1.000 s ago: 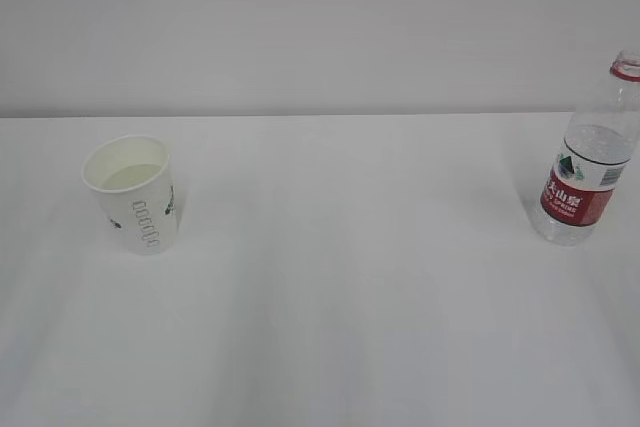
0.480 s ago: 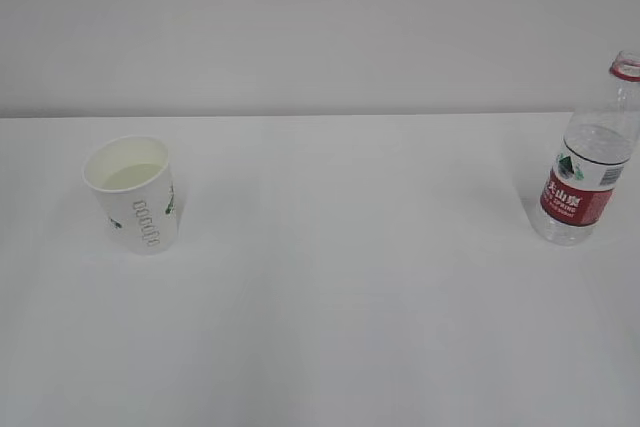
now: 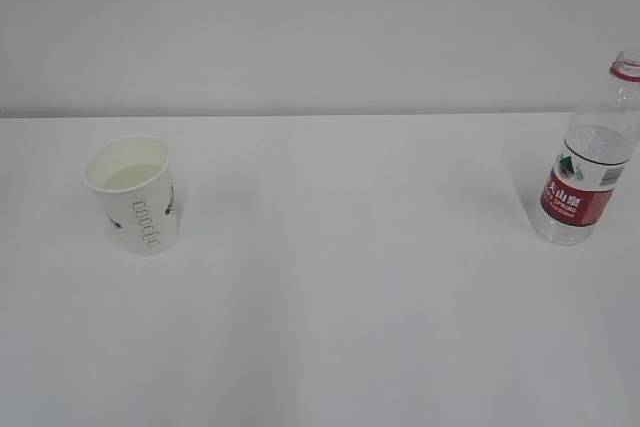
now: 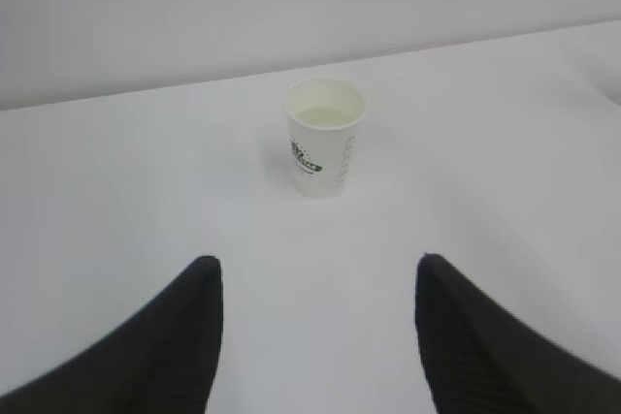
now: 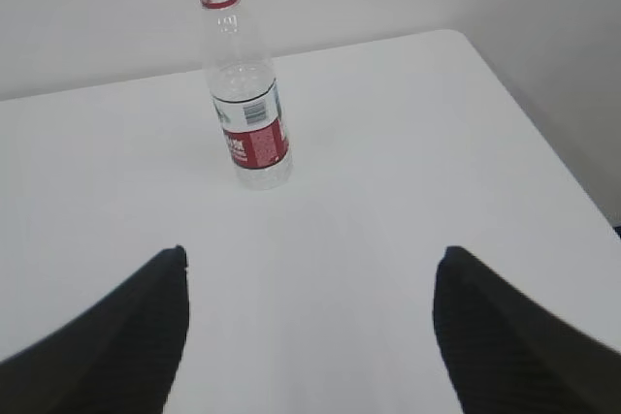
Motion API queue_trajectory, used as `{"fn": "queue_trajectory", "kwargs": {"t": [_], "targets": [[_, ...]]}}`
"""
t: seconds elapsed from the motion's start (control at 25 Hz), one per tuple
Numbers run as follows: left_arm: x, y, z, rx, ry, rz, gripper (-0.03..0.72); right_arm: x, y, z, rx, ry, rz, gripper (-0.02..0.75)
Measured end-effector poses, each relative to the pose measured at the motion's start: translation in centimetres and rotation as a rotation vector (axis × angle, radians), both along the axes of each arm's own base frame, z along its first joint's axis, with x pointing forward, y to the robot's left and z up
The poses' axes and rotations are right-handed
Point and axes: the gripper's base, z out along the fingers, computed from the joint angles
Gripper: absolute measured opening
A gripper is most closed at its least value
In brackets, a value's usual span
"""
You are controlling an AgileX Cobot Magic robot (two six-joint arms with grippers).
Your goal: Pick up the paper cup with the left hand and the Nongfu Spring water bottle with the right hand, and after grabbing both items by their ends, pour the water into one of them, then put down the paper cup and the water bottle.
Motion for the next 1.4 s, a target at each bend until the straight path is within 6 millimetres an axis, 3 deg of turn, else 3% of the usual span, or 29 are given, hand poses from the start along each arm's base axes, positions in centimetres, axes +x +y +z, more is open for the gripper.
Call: {"fn": "queue_trajectory", "kwargs": {"t": [0.72,1.4], "targets": [[0.8,-0.5,-2.9,0.039,0.156,-0.011,0.454,0.8,0.3,-2.4,0.019,0.142,0.028,0.586],[1.4,-0.8,-3.7,0.043,0.162,-0.012,0.453,1.4,-0.1,-3.4,-0.031,0.167,0.009,0.551]]}}
